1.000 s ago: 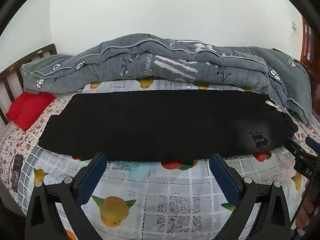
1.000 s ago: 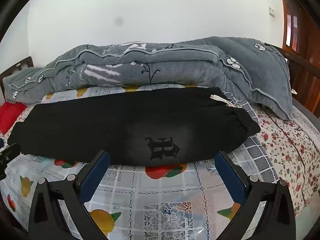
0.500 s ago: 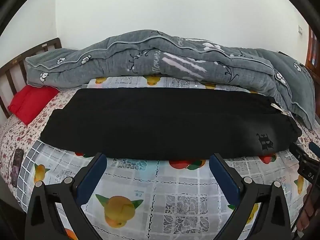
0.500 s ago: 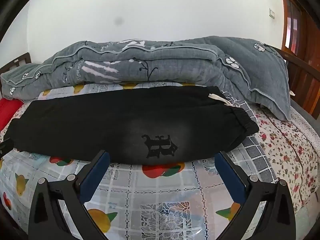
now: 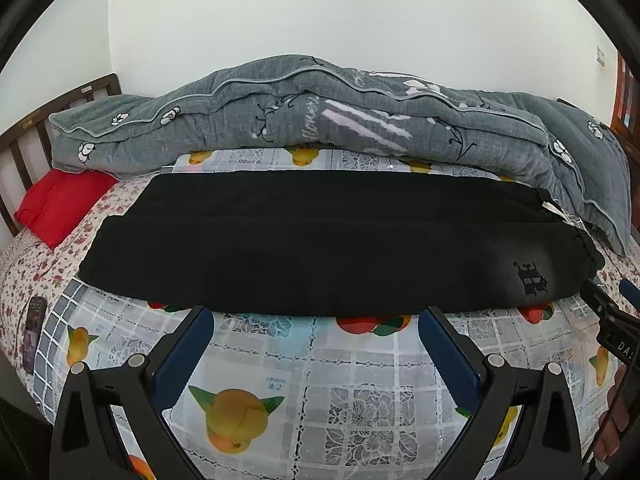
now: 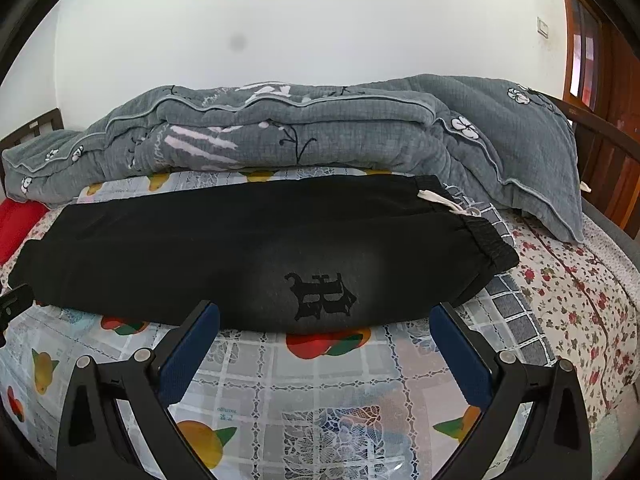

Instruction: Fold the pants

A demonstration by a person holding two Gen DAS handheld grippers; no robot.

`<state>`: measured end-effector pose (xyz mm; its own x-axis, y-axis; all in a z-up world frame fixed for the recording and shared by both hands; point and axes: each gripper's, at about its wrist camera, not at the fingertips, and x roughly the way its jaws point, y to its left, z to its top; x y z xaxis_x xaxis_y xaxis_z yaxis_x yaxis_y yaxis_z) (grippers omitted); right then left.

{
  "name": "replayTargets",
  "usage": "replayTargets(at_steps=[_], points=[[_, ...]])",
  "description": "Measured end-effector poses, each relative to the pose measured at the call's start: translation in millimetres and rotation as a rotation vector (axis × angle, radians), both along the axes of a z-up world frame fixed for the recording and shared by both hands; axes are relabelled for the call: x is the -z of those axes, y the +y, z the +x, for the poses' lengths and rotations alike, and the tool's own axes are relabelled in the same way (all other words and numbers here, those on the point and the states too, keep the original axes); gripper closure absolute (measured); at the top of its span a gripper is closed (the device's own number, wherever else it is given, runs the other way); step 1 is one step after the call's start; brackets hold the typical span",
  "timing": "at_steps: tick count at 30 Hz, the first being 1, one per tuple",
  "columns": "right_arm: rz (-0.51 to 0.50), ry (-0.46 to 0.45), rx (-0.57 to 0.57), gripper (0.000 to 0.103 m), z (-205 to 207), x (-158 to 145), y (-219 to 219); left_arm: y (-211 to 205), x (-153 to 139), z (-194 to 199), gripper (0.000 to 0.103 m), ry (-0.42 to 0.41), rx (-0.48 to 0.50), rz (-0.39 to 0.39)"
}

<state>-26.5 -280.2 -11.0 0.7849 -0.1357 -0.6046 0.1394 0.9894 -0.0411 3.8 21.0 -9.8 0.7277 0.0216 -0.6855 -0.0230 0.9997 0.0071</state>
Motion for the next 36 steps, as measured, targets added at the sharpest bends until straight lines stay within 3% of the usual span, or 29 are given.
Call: replayTargets(at_steps=[36], points=[[-0.003, -0.021, -0.010, 0.000, -2.5, 1.4, 4.0, 3.1, 4.9, 1.3, 0.000, 0.006, -0.007, -0.004]])
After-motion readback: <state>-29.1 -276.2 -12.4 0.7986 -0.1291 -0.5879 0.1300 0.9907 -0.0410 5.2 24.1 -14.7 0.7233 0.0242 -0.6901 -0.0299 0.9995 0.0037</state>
